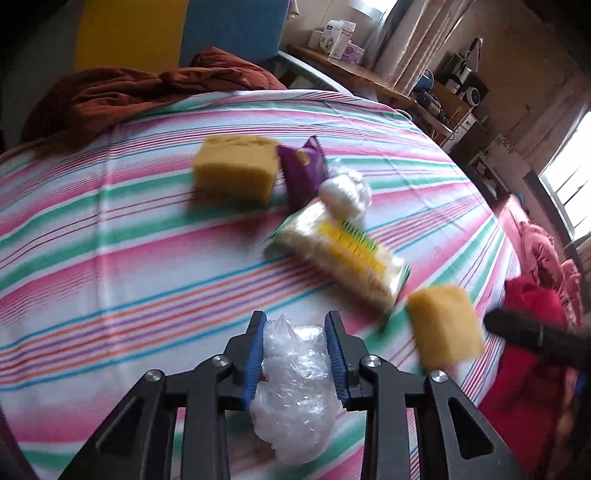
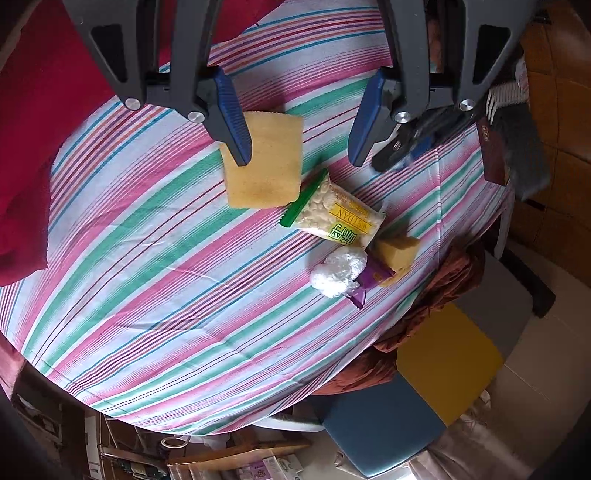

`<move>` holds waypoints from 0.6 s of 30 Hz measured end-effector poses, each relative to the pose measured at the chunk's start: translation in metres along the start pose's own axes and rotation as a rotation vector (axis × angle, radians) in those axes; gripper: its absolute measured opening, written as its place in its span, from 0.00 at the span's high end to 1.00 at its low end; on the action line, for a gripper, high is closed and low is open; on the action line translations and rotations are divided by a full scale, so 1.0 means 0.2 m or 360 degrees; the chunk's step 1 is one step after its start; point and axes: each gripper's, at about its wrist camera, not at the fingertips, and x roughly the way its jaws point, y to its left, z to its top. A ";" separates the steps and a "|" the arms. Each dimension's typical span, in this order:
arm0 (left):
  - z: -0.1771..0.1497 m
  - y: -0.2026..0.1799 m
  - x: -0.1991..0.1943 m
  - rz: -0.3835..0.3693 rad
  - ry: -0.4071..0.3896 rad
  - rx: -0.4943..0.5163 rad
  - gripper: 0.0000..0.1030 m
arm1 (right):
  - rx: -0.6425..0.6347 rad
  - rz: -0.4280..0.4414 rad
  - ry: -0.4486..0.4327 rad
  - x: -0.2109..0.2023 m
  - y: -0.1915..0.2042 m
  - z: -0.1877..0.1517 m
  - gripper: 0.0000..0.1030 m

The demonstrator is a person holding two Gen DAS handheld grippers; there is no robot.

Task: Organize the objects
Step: 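Grasp the clear plastic bundle with the left tool while the right tool approaches the yellow sponge, then grasp the yellow sponge with the right tool while the left tool holds the plastic bundle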

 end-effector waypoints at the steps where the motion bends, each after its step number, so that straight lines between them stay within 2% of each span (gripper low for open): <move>1: -0.03 0.02 -0.02 0.0006 -0.0001 0.0003 0.66 | -0.0006 0.0001 0.0012 0.01 0.00 0.00 0.47; 5: -0.13 0.07 -0.10 0.0063 -0.0004 0.0042 0.64 | -0.0030 -0.0053 0.0049 0.03 0.02 0.00 0.47; 10: -0.19 0.05 -0.11 0.0132 0.0013 0.0129 0.63 | -0.0058 -0.0148 0.0098 0.06 0.03 0.01 0.47; 18: -0.23 0.06 -0.15 0.0129 0.0035 0.0161 0.65 | -0.0123 -0.0357 0.0165 0.11 0.06 0.01 0.47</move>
